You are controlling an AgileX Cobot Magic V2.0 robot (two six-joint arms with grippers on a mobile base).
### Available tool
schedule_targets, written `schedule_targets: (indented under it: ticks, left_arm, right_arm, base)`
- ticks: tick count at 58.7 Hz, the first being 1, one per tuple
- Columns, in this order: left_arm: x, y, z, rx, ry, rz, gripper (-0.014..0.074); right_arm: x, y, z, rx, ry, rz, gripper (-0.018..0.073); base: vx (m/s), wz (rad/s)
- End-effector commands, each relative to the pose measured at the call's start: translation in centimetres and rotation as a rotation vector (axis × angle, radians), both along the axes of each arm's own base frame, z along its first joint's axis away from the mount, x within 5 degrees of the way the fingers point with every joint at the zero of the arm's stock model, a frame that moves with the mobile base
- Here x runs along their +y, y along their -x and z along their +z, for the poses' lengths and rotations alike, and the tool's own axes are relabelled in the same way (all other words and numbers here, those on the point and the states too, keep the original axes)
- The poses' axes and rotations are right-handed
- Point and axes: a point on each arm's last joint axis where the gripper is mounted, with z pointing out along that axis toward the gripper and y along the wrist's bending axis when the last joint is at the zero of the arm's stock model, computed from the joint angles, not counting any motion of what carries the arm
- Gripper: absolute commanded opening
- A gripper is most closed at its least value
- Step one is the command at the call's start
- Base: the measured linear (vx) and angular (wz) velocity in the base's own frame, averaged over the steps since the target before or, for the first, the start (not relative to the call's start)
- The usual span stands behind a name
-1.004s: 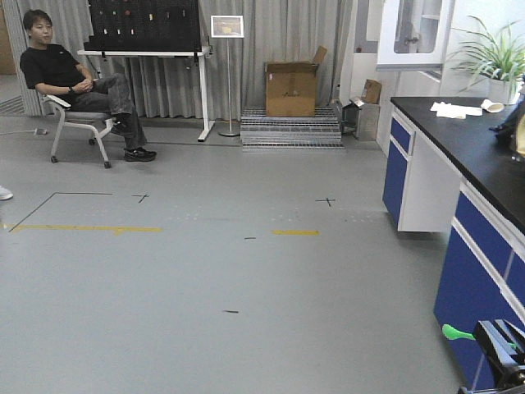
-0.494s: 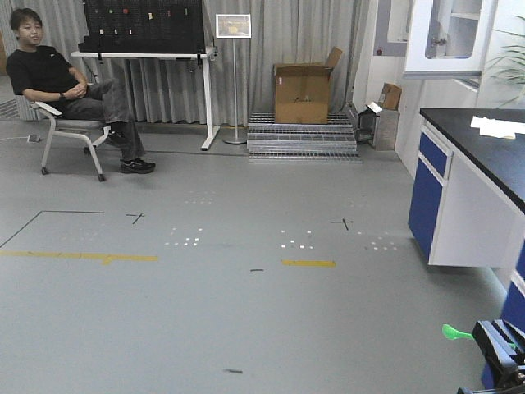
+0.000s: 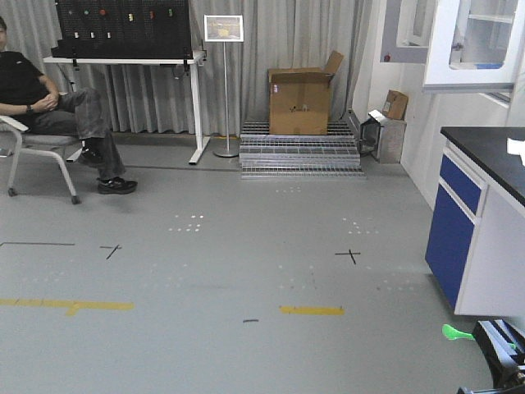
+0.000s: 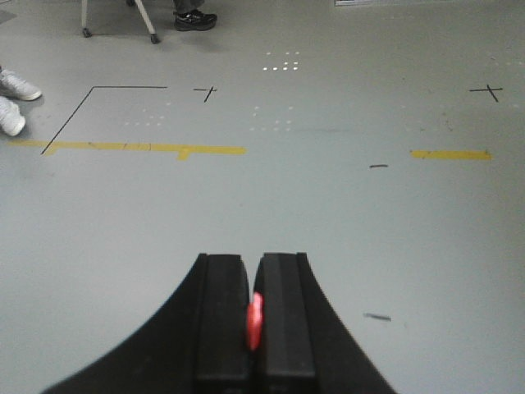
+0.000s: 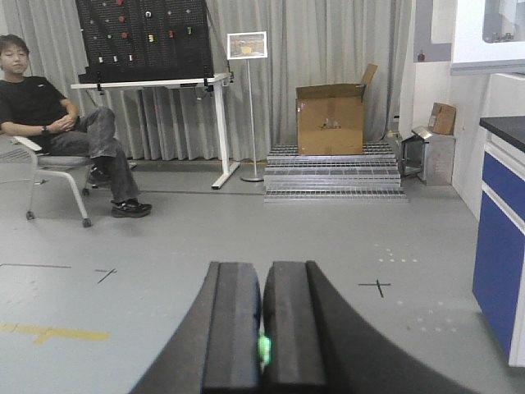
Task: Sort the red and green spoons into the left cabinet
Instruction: 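Drive the base away from the bench toward the white cabinet, holding both spoons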
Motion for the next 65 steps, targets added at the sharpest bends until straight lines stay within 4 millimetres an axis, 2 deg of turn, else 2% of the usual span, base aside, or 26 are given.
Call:
schedule_targets:
  ticks: [1,65]
  left_arm:
    - [-0.3,-0.21,1.55,-0.088,0.001,-0.033,-0.0003]
    - [-0.26,-0.19,1.46,-0.078,0.0,-0.028,-0.0003]
  right_arm:
    - [0.02,-0.1,1.75,-0.125,-0.005,0.002,-0.0008]
    - [0.01,-0.1,1.75,-0.124,-0.005,0.002,-0.0008]
  base:
    - [0.7,-0.05]
    - [0.69,-0.01]
